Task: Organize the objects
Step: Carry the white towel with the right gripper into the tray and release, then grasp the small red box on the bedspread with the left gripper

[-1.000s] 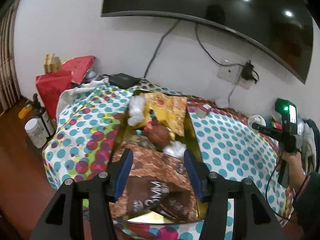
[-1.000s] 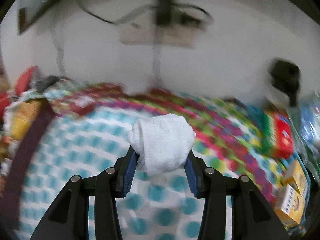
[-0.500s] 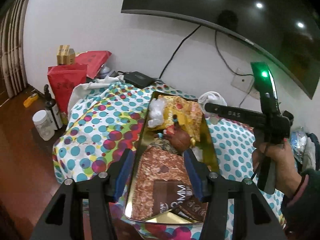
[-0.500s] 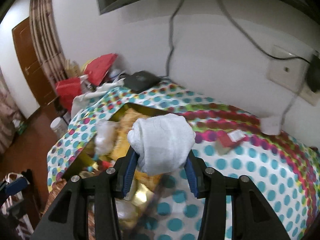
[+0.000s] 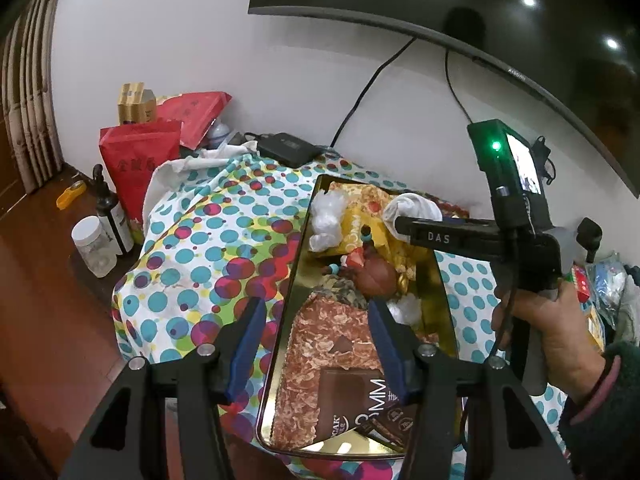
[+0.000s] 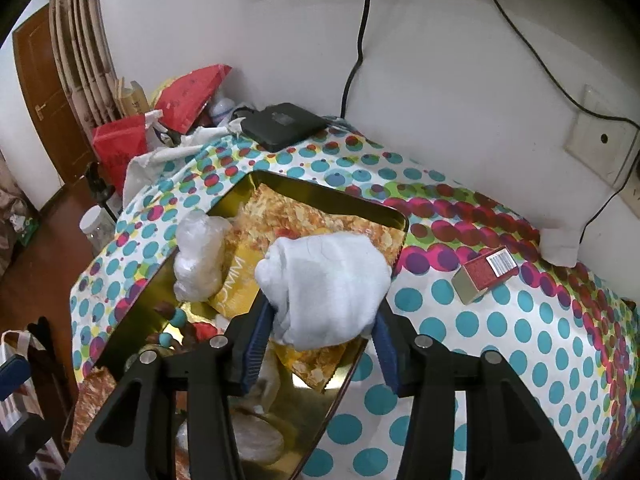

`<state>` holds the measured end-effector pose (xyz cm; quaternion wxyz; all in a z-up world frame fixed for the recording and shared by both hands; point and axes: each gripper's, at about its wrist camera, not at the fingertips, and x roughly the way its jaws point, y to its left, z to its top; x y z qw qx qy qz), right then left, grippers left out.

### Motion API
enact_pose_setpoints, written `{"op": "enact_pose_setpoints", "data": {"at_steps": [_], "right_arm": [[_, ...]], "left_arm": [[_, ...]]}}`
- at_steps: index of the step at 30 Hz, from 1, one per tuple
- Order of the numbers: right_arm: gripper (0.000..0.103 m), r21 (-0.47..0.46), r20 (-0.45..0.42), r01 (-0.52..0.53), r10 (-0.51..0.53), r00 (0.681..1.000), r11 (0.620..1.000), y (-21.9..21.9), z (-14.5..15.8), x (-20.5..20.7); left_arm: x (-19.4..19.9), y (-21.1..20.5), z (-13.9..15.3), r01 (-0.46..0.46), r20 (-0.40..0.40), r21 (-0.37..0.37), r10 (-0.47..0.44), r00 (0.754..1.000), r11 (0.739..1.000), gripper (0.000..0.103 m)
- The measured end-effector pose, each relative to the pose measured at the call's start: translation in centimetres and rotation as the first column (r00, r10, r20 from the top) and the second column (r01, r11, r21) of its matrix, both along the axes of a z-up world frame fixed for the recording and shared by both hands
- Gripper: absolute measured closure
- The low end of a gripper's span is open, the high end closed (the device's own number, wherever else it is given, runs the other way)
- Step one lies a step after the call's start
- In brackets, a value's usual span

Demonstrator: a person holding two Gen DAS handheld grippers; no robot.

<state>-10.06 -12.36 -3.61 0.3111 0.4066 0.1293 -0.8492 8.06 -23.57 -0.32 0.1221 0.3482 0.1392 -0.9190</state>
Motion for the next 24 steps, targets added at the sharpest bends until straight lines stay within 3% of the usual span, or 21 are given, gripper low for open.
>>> {"op": "enact_pose_setpoints", "data": {"at_steps": [2,5,10,15,19,24], "right_arm": [[0.033,-0.015,0.0,-0.01,0.01,1.0,1.0,0.2,0.1,0.1],[0.016,-0.023,-0.056,-0.015,0.014,0.998,1.0,0.4,0.8,1.0],[0.016,-0.03,-0.114,-0.043,0.039,0.993,0.999,0.9,1.9,2.4],[0.009,-0.135,-0.177,-0.053,0.029,0.984,0.989,5.2,2.8,4.1],[0.005,-0.155,-0.194,0.029,-0.059,0.979,0.987,10.0,2.1,4.3],[0.005,-0.137,-0.178,0.218,-0.241,0.954,0.966,18.1,-0.2,2.7]], "left_arm": [[-0.1,0.2,0.0,0.009,0.0,-0.003,-0.009,1.0,1.0,0.049],[-0.2,0.6,0.0,0.011,0.005,-0.012,-0.011,1.0,1.0,0.049],[-0.4,1.2,0.1,0.019,0.006,-0.006,-0.019,1.0,1.0,0.049],[-0.6,2.3,0.4,0.034,-0.006,-0.008,-0.034,0.999,0.999,0.049],[-1.4,4.0,0.7,0.068,-0.007,-0.03,-0.069,0.998,0.997,0.049],[-3.3,8.2,1.1,0.144,0.003,-0.066,-0.144,0.99,0.987,0.049]]}}
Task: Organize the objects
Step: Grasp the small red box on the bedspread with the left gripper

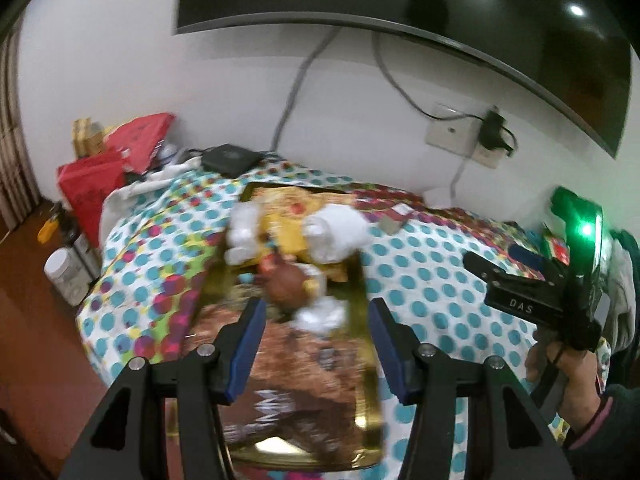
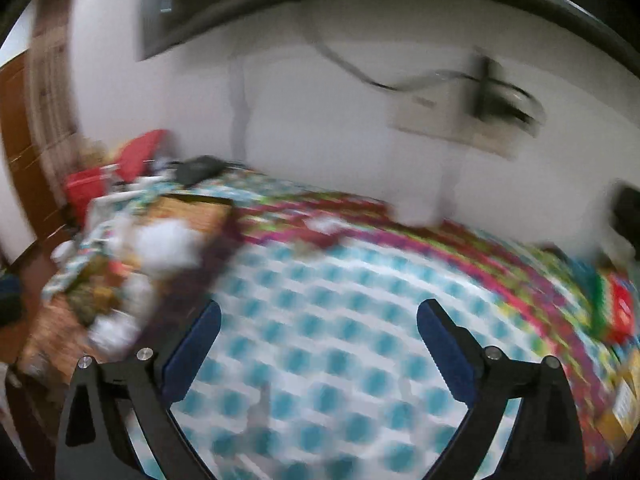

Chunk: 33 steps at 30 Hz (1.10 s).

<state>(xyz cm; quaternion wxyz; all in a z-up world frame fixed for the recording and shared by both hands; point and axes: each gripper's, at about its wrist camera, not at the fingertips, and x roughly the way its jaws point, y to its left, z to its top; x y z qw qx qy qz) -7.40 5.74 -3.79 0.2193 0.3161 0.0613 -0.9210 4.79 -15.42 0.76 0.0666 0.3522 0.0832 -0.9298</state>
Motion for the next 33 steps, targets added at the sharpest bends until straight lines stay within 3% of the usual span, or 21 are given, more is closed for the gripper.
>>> {"op": "enact_pose_setpoints", "data": {"at_steps": [5,8,11,14,17,20,22,24,27,33], "right_arm": [[0.005,0.056,-0.012,0.178,-0.177,0.984,0.982,7.5,-1.6,-1.4],[0.005,0.061,-0.001,0.211,-0.211,0.977,0.976,9.9,-2.0,-2.0],[0.005,0.038,0.019,0.217,-0.218,0.976,0.975,11.7,-2.4,-2.1],[0.005,0.007,0.029,0.212,-0.213,0.977,0.977,12.5,-2.8,-2.0],[0.005,-0.026,0.034,0.198,-0.197,0.98,0.98,12.6,-2.9,-1.9],[0.004,-0.038,0.034,0.177,-0.176,0.984,0.983,12.5,-2.8,-1.9],[0.004,-0.033,0.04,0.168,-0.167,0.985,0.985,12.3,-2.9,-2.0],[0.004,-0.03,0.05,0.146,-0.145,0.988,0.989,12.0,-3.0,-2.1],[0.004,-0.029,0.051,0.119,-0.117,0.992,0.992,11.6,-3.0,-2.0],[0.004,-0.031,0.035,0.094,-0.093,0.995,0.995,11.2,-2.8,-1.6]], "left_arm": [[-3.0,5.6,-0.3,0.119,0.0,-0.025,-0.119,0.993,0.993,0.048],[-5.9,9.0,-0.8,0.208,-0.002,-0.034,-0.208,0.978,0.978,0.048],[-9.5,10.6,-1.5,0.272,0.011,0.013,-0.272,0.962,0.962,0.048],[-14.1,10.7,-2.5,0.309,0.041,0.121,-0.316,0.948,0.943,0.048],[-18.1,10.2,-3.5,0.296,0.077,0.163,-0.311,0.947,0.941,0.048],[-21.5,9.8,-4.6,0.28,0.121,0.128,-0.295,0.948,0.951,0.048],[-23.6,9.9,-5.4,0.29,0.155,0.08,-0.299,0.942,0.954,0.048],[-25.5,9.9,-5.9,0.259,0.176,-0.001,-0.255,0.951,0.966,0.048],[-27.8,9.5,-6.8,0.261,0.21,-0.058,-0.244,0.947,0.963,0.048],[-30.9,8.5,-8.9,0.245,0.295,-0.117,-0.202,0.934,0.962,0.048]]}}
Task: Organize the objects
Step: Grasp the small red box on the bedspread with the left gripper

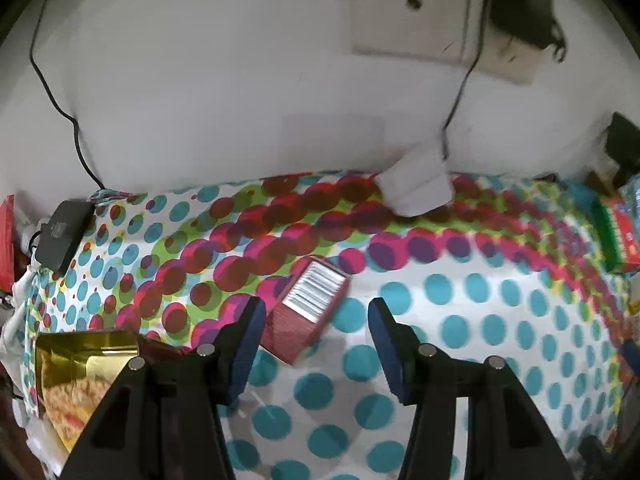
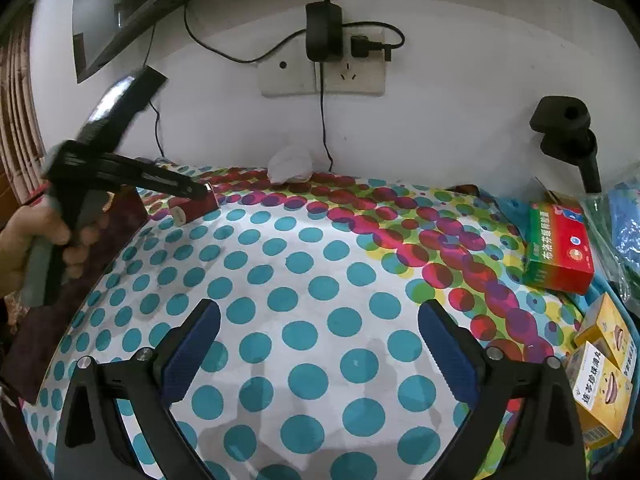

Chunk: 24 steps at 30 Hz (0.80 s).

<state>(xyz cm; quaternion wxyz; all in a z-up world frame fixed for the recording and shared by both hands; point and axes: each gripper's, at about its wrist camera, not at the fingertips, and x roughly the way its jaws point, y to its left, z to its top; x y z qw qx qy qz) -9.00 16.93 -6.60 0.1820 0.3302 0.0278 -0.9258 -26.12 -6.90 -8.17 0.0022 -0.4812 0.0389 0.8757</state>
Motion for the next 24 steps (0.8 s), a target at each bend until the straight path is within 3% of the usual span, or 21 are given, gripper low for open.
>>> {"op": "enact_pose_setpoints", "data": {"at_steps": [4,12,14,16,18,24], "right_arm": [[0.001,-0.002,0.001,-0.004,0.004,1.0,1.0,-0.1,0.0,0.0],[0.001,0.004,0.015,0.005,-0.005,1.0,1.0,0.0,-0.2,-0.2],[0.001,0.006,0.017,0.003,-0.003,1.0,1.0,-0.1,-0.2,-0.2],[0.001,0.008,0.014,0.006,-0.006,1.0,1.0,-0.1,-0.2,-0.2],[0.001,0.007,0.014,0.005,-0.005,1.0,1.0,-0.1,-0.2,-0.2],[0.001,0.002,0.034,0.009,-0.009,0.999,1.0,0.1,-0.3,-0.5]], "left_arm": [[-0.7,-0.6,-1.0,-0.019,0.021,0.014,0.019,1.0,1.0,0.048],[-0.8,0.8,-1.8,0.011,-0.02,0.022,-0.011,1.0,1.0,0.049],[-0.8,1.2,-2.1,0.004,-0.017,0.015,-0.004,1.0,1.0,0.051],[-1.1,1.4,-2.8,0.007,0.017,0.058,-0.008,1.0,0.998,0.073],[-0.8,1.3,-2.6,-0.006,-0.003,0.111,0.006,1.0,0.994,0.073],[0.5,1.8,-1.8,-0.05,-0.044,0.125,0.055,0.997,0.991,0.074]]}}
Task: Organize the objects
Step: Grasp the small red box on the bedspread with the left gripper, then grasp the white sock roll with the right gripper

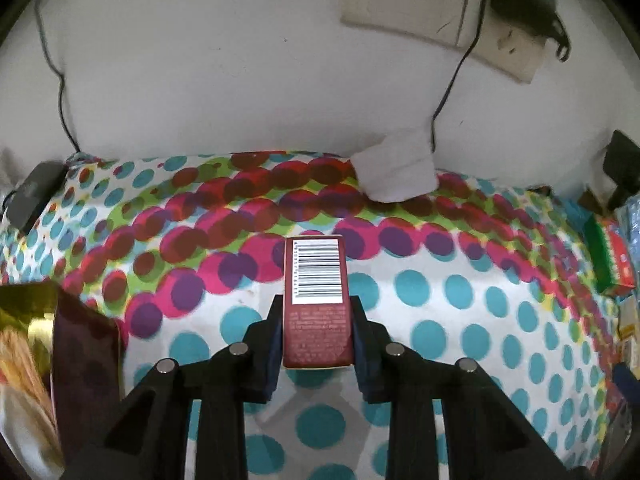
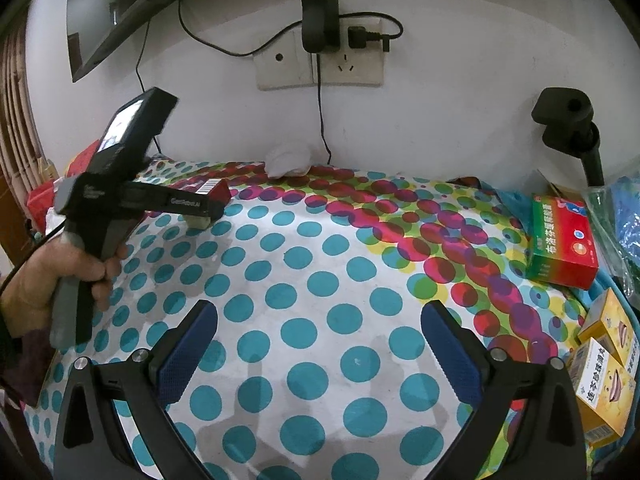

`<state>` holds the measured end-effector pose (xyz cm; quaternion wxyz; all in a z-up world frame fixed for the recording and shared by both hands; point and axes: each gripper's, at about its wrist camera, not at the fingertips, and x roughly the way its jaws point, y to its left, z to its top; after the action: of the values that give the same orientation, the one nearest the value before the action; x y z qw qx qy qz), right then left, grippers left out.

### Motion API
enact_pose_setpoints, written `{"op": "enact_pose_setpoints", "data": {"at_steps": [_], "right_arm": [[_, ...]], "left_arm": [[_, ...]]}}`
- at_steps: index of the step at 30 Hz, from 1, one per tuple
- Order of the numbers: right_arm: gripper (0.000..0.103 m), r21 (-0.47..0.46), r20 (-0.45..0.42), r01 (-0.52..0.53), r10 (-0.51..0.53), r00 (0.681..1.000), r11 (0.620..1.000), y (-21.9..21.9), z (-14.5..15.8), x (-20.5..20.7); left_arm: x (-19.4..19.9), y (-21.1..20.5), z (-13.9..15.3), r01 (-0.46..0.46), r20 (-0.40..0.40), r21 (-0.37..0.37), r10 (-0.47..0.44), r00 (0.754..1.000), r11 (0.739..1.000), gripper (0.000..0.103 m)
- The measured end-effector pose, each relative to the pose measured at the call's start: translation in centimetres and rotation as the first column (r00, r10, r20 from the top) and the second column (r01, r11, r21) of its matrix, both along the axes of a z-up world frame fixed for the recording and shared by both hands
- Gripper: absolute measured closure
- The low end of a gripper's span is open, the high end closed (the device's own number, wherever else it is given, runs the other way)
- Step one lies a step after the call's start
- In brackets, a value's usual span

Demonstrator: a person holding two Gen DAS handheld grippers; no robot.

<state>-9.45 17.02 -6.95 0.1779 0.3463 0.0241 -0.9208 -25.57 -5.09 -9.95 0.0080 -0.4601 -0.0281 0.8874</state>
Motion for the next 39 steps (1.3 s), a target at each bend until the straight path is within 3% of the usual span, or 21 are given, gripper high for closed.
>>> {"op": "enact_pose_setpoints", "data": {"at_steps": [9,13,18,21,26,30,31,32,33,39], "right_arm": [[0.001,0.002,0.056,-0.019,0.019,0.998,1.0,-0.3,-0.7,-0.8],[0.001,-0.047,0.097,0.0,0.004,0.995,0.999,0.0,-1.1,-2.9],[0.001,-0.05,0.15,0.009,-0.001,0.989,0.999,-2.2,-1.2,-8.4],[0.001,0.02,0.091,0.013,-0.014,0.996,1.0,-5.1,-0.5,-11.7],[0.002,-0.003,0.131,0.062,-0.061,0.99,0.998,-8.2,-1.1,-18.1],[0.002,0.054,0.144,0.071,-0.078,0.987,0.996,-10.5,-2.1,-21.1],[0.009,0.062,0.146,0.07,-0.079,0.986,0.996,-11.0,-2.2,-21.4],[0.036,0.076,0.143,0.06,-0.07,0.987,0.995,-11.6,-2.4,-21.8],[0.051,0.088,0.143,0.042,-0.054,0.988,0.995,-11.9,-2.5,-21.9],[0.055,0.122,0.094,0.021,-0.033,0.995,0.992,-11.2,-1.8,-18.7]], "left_arm": [[8.2,0.6,1.6,-0.12,-0.084,-0.012,0.119,0.989,0.993,0.074],[11.2,1.2,1.2,-0.109,-0.141,-0.031,0.103,0.985,0.994,0.074],[11.2,1.2,0.4,-0.1,-0.134,-0.006,0.098,0.986,0.995,0.074],[10.2,1.0,-0.7,-0.098,-0.066,0.003,0.098,0.993,0.995,0.073],[10.5,0.5,-0.8,-0.097,-0.073,0.045,0.1,0.992,0.994,0.073],[10.6,0.4,-0.8,-0.098,-0.074,0.058,0.102,0.992,0.994,0.073],[10.6,0.3,-0.8,-0.098,-0.075,0.065,0.103,0.992,0.993,0.073],[10.6,0.2,-0.8,-0.098,-0.075,0.071,0.103,0.992,0.993,0.073],[10.6,0.1,-0.8,-0.099,-0.076,0.079,0.105,0.992,0.992,0.073],[10.5,0.1,-0.7,-0.1,-0.075,0.065,0.104,0.992,0.993,0.072]]}}
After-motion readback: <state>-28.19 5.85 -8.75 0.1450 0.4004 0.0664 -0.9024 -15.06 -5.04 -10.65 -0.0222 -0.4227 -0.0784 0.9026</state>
